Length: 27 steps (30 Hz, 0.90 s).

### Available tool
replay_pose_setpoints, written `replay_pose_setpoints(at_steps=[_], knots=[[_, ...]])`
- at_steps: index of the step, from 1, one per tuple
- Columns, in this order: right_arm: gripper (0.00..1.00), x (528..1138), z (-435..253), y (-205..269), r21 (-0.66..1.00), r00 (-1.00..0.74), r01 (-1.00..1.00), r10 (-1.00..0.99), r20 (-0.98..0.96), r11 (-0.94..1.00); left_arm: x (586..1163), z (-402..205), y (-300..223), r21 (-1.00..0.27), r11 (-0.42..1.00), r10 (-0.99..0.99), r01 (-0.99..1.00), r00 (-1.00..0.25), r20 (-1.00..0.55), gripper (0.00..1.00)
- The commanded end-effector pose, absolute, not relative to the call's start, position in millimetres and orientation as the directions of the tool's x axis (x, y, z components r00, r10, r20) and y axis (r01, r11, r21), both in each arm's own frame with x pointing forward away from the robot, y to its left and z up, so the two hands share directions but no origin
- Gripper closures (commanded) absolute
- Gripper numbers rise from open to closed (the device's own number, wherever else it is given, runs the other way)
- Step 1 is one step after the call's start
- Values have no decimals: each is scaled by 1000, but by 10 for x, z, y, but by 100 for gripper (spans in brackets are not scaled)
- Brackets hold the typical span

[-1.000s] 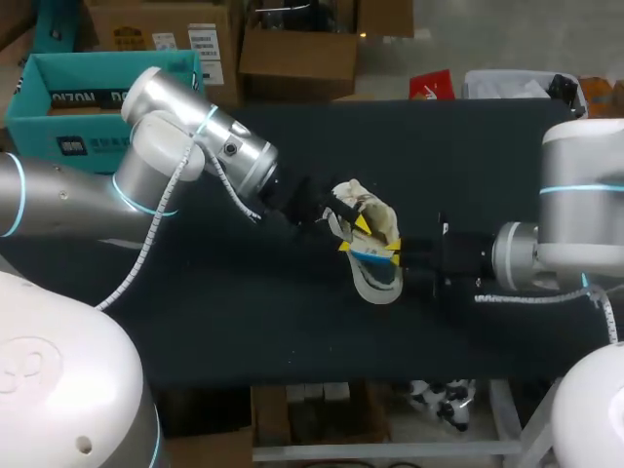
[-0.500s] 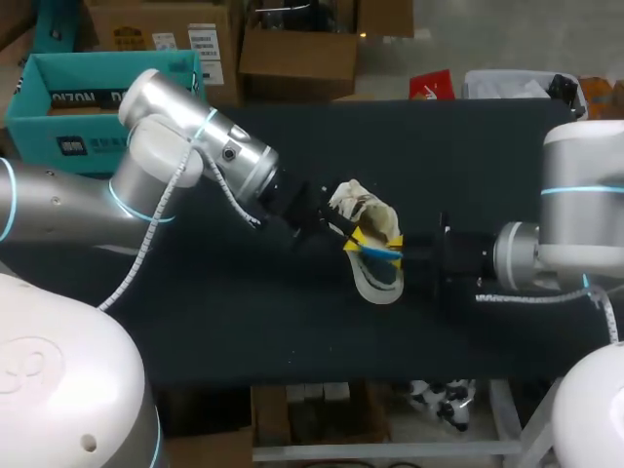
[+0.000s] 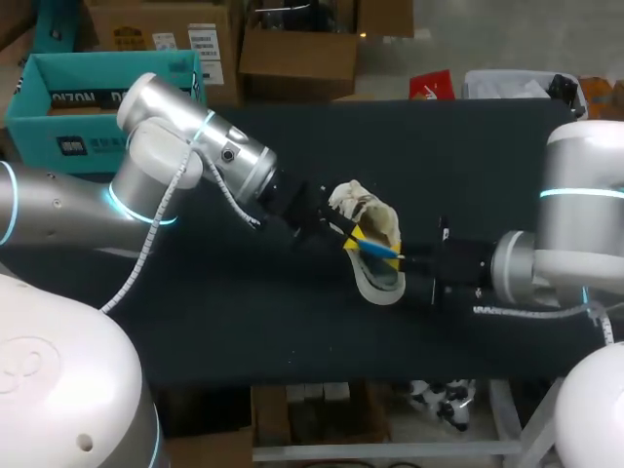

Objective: Open the shoe tongue, take the insole out of the shoe, put the insole back into the shoe, and pack the shoe into the shoebox

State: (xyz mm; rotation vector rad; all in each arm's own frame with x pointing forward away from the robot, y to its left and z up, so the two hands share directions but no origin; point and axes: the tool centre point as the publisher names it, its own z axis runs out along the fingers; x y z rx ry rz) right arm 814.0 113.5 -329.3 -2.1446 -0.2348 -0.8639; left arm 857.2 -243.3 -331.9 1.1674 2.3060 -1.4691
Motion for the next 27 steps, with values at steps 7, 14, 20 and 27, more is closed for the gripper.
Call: replay_pose_setpoints(at_steps=[7, 14, 20, 27], knots=[[100, 8240, -3403, 1145, -610, 764, 432, -89, 638, -664, 8628, -3382, -2510, -681, 230, 507, 695, -683, -526, 100], [100, 8402, -3453, 1069, -608, 770, 440, -70, 634, -661, 8680, -3445, -2554, -670, 258, 512, 696, -687, -515, 100], [100, 8444, -3430, 1039, -595, 765, 446, -60, 641, -669, 8686, -3436, -2507, -670, 259, 505, 695, -689, -520, 100], [100, 8327, -3307, 1070, -555, 742, 467, -36, 669, -689, 8595, -3357, -2511, -658, 240, 504, 714, -671, -544, 100]])
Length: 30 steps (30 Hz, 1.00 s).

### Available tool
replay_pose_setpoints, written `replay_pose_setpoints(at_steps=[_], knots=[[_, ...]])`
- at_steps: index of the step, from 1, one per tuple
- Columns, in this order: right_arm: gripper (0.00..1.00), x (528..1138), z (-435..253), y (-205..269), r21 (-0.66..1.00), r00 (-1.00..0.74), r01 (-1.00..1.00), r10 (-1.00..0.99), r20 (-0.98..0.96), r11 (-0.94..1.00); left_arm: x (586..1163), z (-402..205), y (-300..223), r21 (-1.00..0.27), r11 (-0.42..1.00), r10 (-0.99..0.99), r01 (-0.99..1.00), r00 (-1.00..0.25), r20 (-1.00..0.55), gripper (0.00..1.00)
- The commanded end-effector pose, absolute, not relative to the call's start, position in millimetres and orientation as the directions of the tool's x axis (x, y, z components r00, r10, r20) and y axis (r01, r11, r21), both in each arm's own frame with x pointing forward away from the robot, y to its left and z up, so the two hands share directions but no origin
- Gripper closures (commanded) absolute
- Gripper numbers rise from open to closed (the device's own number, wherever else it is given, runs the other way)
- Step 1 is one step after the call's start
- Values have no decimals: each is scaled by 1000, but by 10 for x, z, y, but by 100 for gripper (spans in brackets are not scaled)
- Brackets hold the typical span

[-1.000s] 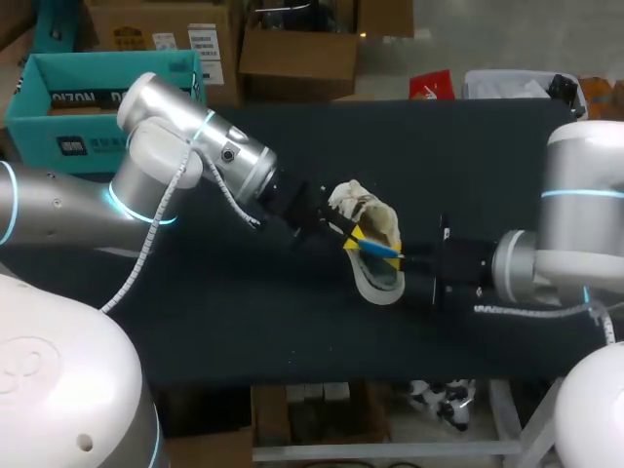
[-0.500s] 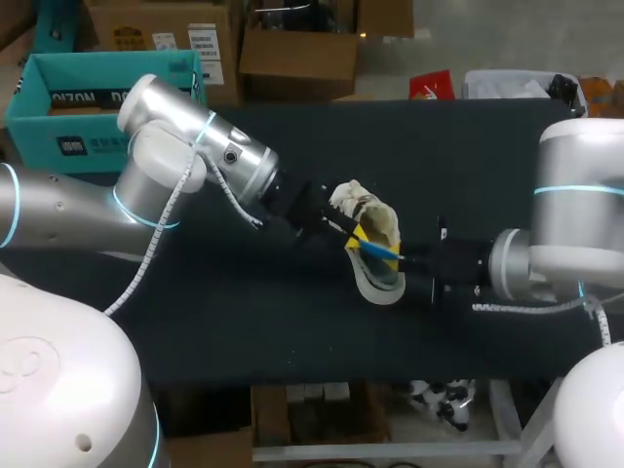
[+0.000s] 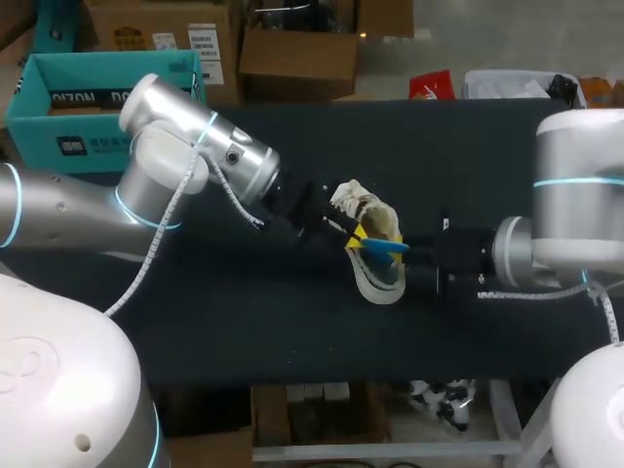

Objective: Open the shoe tongue, take the insole out of the shoe, put the insole back into the shoe, and pack the shoe into the shoebox

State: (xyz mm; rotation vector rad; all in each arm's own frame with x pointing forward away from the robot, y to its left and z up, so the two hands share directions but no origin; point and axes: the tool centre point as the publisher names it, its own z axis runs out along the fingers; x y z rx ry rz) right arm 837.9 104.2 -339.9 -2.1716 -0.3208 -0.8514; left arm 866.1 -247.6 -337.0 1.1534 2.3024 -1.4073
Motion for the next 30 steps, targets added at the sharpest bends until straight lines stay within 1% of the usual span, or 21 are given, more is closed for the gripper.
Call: replay_pose_setpoints(at_steps=[1, 12, 22, 30], knots=[[100, 8307, -3296, 1077, -551, 739, 470, -34, 673, -690, 8590, -3348, -2520, -655, 238, 503, 717, -668, -549, 100], [100, 8293, -3327, 1096, -519, 730, 515, 32, 683, -682, 8498, -3243, -2529, -623, 232, 487, 748, -643, -591, 100], [100, 8443, -3445, 1090, -493, 748, 554, 140, 649, -671, 8440, -3326, -2565, -574, 289, 505, 766, -631, -589, 100], [100, 8553, -3538, 1070, -478, 766, 539, 168, 620, -694, 8524, -3423, -2571, -575, 316, 483, 755, -650, -587, 100]])
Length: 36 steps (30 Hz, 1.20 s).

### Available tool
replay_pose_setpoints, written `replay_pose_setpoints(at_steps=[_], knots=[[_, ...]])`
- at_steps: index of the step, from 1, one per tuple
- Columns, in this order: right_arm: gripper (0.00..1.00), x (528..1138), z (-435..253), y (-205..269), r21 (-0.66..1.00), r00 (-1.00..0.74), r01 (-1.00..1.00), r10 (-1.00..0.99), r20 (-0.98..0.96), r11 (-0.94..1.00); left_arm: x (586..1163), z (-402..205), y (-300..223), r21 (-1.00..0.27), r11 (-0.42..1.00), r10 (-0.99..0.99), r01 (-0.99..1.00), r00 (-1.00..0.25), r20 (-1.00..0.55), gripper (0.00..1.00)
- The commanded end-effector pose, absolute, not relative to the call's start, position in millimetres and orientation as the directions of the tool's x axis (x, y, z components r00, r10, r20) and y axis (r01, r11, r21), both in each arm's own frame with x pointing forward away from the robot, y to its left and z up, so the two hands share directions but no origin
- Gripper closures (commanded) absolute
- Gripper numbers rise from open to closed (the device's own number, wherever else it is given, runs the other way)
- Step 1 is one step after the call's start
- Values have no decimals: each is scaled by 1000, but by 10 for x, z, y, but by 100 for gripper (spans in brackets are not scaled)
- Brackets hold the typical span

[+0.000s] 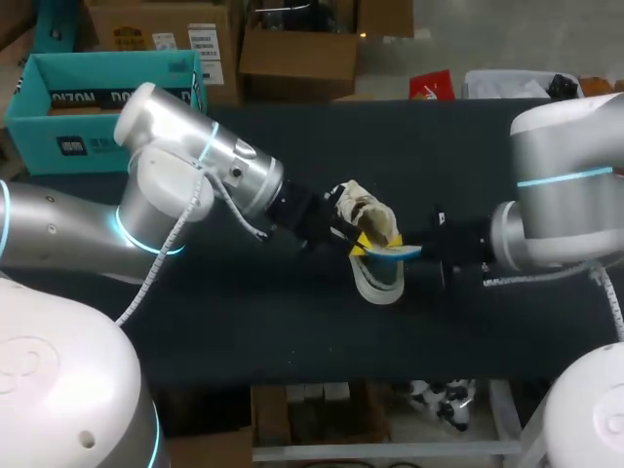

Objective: Open the shoe tongue, take the insole out of the shoe, put the insole back into the shoe, and pack the shoe into the shoebox

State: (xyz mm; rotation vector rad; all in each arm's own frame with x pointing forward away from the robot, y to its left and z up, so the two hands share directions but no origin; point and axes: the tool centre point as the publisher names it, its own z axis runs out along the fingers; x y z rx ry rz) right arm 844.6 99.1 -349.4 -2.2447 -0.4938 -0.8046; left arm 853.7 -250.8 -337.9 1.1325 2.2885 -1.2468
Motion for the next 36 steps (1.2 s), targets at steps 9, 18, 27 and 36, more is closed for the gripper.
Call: replay_pose_setpoints(at_steps=[9, 18, 27, 36], knots=[[100, 8448, -3541, 1001, -480, 766, 518, 134, 629, -707, 8620, -3455, -2527, -598, 319, 440, 735, -674, -594, 100], [100, 8405, -3615, 999, -492, 763, 503, 97, 639, -710, 8783, -3522, -2521, -617, 337, 393, 711, -701, -594, 100], [100, 8562, -3688, 1056, -491, 756, 505, 89, 649, -709, 8834, -3551, -2521, -625, 339, 384, 703, -710, -590, 100], [100, 8568, -3688, 1023, -494, 761, 489, 76, 645, -719, 8688, -3448, -2496, -627, 298, 390, 720, -691, -608, 61]])
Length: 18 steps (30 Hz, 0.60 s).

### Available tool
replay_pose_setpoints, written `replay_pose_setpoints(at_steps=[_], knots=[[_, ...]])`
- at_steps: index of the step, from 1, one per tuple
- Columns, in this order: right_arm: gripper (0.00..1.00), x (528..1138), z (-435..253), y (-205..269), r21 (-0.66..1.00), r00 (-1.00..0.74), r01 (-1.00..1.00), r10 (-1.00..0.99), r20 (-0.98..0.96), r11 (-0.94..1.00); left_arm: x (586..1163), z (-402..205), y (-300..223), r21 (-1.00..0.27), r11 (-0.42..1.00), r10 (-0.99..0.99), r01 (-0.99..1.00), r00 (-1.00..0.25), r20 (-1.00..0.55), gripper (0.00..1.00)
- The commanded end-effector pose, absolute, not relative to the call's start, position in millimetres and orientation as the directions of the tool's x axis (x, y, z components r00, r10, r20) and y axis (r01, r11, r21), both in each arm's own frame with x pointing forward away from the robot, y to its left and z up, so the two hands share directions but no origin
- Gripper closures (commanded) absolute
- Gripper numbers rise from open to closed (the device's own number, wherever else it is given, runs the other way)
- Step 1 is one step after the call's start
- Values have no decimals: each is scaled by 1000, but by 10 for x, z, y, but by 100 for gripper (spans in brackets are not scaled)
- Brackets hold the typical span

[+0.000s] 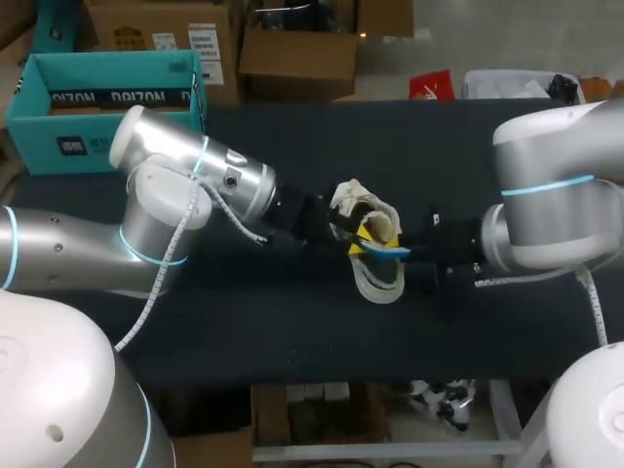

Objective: Open the shoe tongue, take the insole out of the shoe, put the insole back into the shoe, and pack the shoe into the shoebox

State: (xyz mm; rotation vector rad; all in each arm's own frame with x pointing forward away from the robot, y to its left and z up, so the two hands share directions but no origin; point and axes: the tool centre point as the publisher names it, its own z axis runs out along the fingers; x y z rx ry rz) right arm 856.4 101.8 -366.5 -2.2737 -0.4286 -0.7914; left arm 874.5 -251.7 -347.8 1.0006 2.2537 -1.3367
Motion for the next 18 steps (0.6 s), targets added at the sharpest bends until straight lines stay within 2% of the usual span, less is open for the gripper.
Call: replay_pose_setpoints(at_steps=[1, 3, 7, 10, 12, 16, 17, 18], knots=[[100, 8562, -3688, 1017, -494, 761, 488, 74, 644, -720, 8663, -3428, -2498, -625, 292, 391, 724, -687, -613, 61], [100, 8554, -3693, 1006, -495, 763, 483, 69, 643, -722, 8604, -3385, -2500, -620, 275, 389, 735, -674, -628, 64], [100, 8550, -3693, 965, -497, 764, 477, 62, 643, -725, 8519, -3314, -2531, -608, 257, 390, 751, -656, -646, 82], [100, 8552, -3690, 953, -498, 764, 475, 59, 643, -725, 8494, -3294, -2559, -604, 249, 396, 757, -649, -650, 89], [100, 8553, -3690, 951, -500, 764, 474, 57, 642, -725, 8459, -3299, -2576, -601, 247, 400, 760, -645, -651, 99], [100, 8536, -3676, 955, -508, 764, 477, 53, 643, -718, 8478, -3331, -2606, -597, 254, 404, 761, -644, -649, 100], [90, 8518, -3669, 955, -508, 764, 477, 52, 644, -717, 8484, -3335, -2604, -598, 256, 403, 759, -646, -648, 100], [65, 8495, -3662, 948, -507, 762, 477, 50, 646, -718, 8490, -3340, -2600, -600, 257, 401, 758, -648, -647, 100]])
